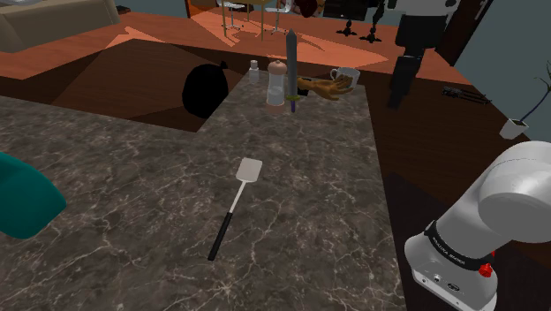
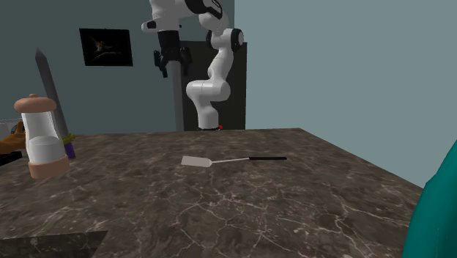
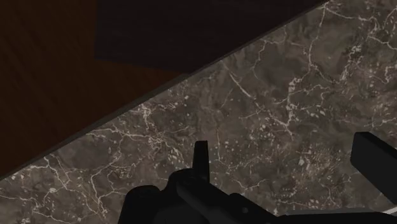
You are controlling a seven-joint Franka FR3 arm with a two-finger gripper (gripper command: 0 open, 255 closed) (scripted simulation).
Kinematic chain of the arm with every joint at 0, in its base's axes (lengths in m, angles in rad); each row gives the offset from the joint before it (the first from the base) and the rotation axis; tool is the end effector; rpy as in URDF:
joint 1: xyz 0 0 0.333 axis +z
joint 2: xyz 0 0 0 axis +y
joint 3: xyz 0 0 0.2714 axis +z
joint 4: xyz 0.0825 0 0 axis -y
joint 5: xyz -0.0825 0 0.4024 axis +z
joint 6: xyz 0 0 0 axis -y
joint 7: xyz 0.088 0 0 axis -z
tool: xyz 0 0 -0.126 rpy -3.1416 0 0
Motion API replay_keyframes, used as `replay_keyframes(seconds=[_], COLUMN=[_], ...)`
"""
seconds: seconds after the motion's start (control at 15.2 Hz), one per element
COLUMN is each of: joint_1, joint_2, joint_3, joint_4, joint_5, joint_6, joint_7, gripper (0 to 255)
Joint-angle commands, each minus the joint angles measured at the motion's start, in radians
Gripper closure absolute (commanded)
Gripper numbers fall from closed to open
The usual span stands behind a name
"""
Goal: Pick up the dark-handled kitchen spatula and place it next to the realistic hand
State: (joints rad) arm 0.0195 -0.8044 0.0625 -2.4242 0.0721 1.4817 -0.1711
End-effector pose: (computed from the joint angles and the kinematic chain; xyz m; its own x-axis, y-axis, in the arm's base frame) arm 0.3359 0.0386 0.5058 0.9639 0.2314 -0.1319 0.2266 -0.9727 -0.0502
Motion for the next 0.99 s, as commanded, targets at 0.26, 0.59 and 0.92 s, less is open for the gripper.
replay_keyframes(seconds=[0.26,0.59,0.92], joint_1=[-0.004,-0.010,-0.032], joint_2=[-0.024,-0.002,0.080], joint_3=[0.111,0.260,0.417], joint_4=[-0.059,-0.091,-0.078], joint_5=[0.100,0.224,0.324], joint_6=[0.052,0.141,0.255], joint_7=[0.200,0.448,0.691], gripper=[0,0,0])
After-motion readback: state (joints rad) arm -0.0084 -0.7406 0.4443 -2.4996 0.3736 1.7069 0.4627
